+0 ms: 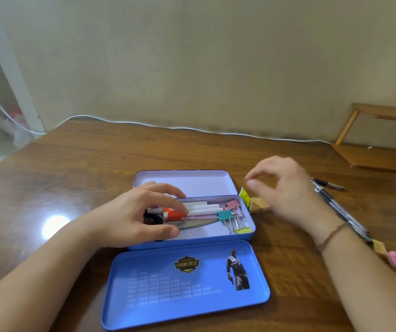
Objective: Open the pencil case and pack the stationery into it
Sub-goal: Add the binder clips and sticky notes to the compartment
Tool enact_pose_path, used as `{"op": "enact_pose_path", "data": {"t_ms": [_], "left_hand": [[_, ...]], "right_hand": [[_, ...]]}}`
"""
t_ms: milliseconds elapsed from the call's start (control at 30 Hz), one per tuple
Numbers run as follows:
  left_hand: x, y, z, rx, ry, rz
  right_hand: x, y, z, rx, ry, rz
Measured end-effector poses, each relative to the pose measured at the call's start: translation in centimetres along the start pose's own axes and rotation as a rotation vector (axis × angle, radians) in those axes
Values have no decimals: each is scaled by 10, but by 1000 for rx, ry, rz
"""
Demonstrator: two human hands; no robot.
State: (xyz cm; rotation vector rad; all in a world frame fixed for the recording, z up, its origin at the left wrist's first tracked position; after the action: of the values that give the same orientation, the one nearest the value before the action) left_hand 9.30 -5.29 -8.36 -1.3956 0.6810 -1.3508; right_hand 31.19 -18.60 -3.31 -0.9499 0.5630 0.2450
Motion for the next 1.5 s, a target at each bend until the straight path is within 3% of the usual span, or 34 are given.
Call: {"op": "enact_pose_path", "data": {"t_ms": [67,167,233,433,667,900,967,1033,1133,1233,1267,1367,1500], "left_hand": [[0,1,0,-14,2,2],[0,2,-1,-12,1,-1],[0,2,-1,-5,-2,-1],[0,2,-1,12,1,-19],[0,1,0,12,1,-20],[0,2,0,11,-2,-24],[0,1,0,10,-3,-23],[0,1,0,6,-4,-21],[0,1,0,4,0,-16],[-1,1,-1,1,1,-11],[-1,2,-1,-1,2,-8],[-1,2,-1,2,1,-7],[-1,2,0,6,0,-16]], "right_hand": [[20,-29,2,86,106,1],[56,-35,-6,-47,400,-185],[69,-27,-10,-149,492,-239],[67,-19,-11,-281,476,-301],[65,-22,-8,-206,467,-330],[62,-22,-7,-244,464,-387],[64,-23,-8,-187,454,-379],[56,-33,-6,-18,363,-349],[19,-51,-7,215,158,-98],[-17,-34,-9,5,173,495],[-23,-23,-10,-84,199,586],[-22,3,-13,-242,242,390],[-11,21,-14,-330,264,169]]}}
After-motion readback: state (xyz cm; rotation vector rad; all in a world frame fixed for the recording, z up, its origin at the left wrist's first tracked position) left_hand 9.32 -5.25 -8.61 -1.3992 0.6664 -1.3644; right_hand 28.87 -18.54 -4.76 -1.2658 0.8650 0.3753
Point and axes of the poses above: each hand's wrist, its own z-axis towards the middle knuckle, its own y-axis out of the palm, x = y × z, the point moved 6 cm from there along z, towards the middle knuckle, and after that the axes turned 11 degrees about z, right-handed, at the moved point
